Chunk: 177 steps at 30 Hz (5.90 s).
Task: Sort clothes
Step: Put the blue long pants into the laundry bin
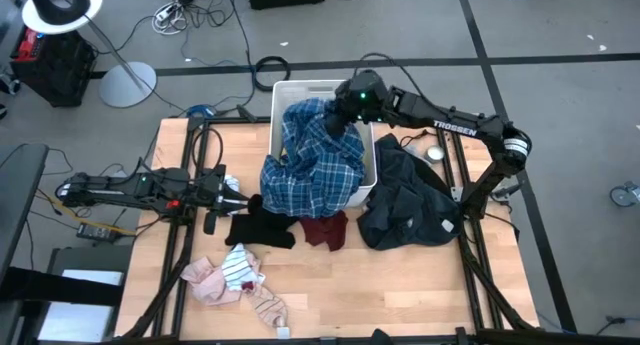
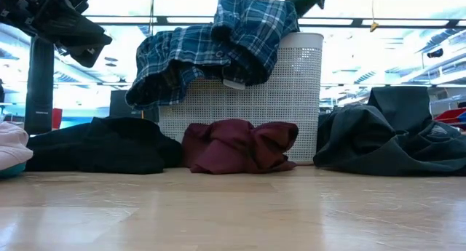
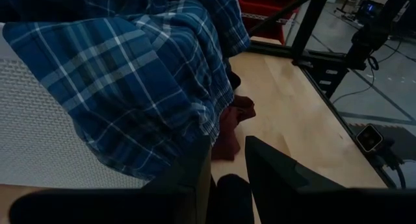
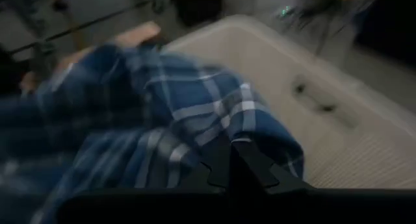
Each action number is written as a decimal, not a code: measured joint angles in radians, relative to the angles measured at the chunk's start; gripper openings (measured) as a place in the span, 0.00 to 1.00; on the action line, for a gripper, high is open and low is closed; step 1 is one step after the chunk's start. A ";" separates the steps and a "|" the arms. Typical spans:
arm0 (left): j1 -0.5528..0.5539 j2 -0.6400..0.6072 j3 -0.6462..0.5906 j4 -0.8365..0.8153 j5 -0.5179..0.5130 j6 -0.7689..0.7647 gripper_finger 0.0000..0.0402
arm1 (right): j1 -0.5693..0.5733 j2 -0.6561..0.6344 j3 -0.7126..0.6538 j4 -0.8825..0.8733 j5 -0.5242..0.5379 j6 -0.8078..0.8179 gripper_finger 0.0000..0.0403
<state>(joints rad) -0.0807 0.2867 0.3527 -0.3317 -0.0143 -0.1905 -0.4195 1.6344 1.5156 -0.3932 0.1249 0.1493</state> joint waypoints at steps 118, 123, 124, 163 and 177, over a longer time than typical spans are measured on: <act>0.000 0.000 0.000 -0.003 0.027 -0.045 0.25 | 0.746 0.390 0.177 0.232 0.814 -0.584 0.00; 0.000 0.000 0.000 -0.003 0.027 -0.044 0.25 | 0.713 0.390 0.242 0.227 0.801 -0.654 0.00; 0.000 0.000 0.000 -0.003 0.027 -0.044 0.25 | 0.704 0.389 0.244 0.229 0.787 -0.649 0.00; 0.000 0.000 0.000 -0.003 0.035 -0.046 0.25 | 0.681 0.391 0.251 -0.057 0.792 -0.632 0.01; 0.000 0.001 0.000 -0.004 0.035 -0.040 0.25 | 0.705 0.392 0.250 -0.027 0.799 -0.649 0.22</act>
<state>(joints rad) -0.0810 0.2874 0.3527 -0.3355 0.0204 -0.2306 0.2853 2.0266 1.7657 -0.4206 0.9237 -0.4995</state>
